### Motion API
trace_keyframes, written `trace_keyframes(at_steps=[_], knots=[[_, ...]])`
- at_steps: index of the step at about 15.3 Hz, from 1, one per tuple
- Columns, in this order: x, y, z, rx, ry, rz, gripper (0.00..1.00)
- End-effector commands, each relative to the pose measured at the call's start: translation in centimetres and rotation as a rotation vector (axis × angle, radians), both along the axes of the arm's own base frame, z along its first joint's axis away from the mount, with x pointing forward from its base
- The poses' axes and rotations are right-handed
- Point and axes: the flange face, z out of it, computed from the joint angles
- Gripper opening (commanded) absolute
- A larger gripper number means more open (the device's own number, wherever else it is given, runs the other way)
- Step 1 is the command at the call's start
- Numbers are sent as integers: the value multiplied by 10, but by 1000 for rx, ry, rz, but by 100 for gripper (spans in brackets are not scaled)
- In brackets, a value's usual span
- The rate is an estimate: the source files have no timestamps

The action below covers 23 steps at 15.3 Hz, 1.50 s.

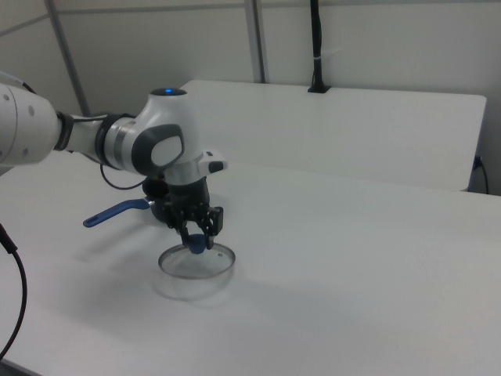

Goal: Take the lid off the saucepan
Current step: 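Lower the glass lid flat onto the table beside the saucepan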

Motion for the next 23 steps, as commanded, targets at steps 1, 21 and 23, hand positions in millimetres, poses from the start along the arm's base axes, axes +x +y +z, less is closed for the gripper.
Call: trace_keyframes(at_steps=[1, 21, 23], knots=[[-20, 11, -6, 25, -35, 24, 19], [-45, 37, -31, 42, 31, 67, 16], [-44, 37, -34, 40, 37, 67, 17]])
